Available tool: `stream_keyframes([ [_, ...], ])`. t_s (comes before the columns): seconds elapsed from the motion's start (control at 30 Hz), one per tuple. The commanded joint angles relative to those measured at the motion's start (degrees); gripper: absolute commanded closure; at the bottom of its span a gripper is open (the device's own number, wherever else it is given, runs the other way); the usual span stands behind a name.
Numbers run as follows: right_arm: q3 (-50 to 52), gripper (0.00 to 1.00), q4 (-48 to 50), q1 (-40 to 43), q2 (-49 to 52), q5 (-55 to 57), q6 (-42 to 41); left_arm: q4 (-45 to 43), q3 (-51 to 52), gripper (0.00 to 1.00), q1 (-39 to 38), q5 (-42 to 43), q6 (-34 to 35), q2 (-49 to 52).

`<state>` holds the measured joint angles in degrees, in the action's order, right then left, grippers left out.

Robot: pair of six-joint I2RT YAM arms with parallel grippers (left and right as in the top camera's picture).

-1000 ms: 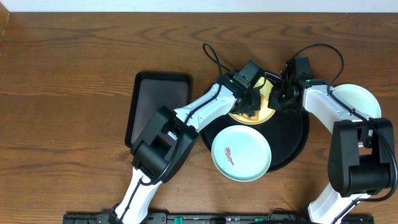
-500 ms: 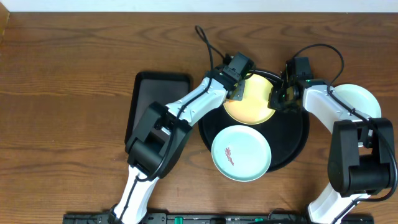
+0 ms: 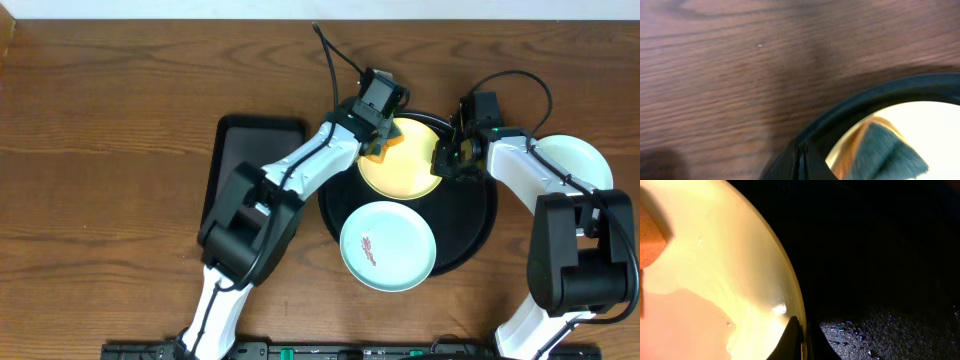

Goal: Clean dirty plates on tray and stack at the side
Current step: 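Scrub the yellow plate with the sponge while right gripper holds rim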

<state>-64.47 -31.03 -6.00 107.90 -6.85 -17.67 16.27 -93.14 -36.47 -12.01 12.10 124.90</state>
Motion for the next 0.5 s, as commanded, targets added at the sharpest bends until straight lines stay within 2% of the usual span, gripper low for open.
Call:
stream_keyframes([
  [0.0, 1.7, 0.99, -2.0, -0.7, 2.6, -0.2, 2.1, 4.3, 0.2, 0.93, 0.8, 0.0, -0.6, -10.1],
  [0.13, 1.7, 0.99, -2.0, -0.7, 2.6, -1.3, 4.4, 13.8, 0.2, 0.91, 3.2, 4.3, 1.9, -16.7],
  [0.27, 1.7, 0.99, -2.4, -0.7, 2.6, -1.6, 4.9, 15.0, 0.2, 0.78, 5.2, 22.0, 2.7, -18.2],
  [0.47, 1.7, 0.99, -2.6, -0.7, 2.6, -1.6, 4.9, 12.5, 1.0, 0.58, 3.1, 23.0, -2.3, -12.6],
])
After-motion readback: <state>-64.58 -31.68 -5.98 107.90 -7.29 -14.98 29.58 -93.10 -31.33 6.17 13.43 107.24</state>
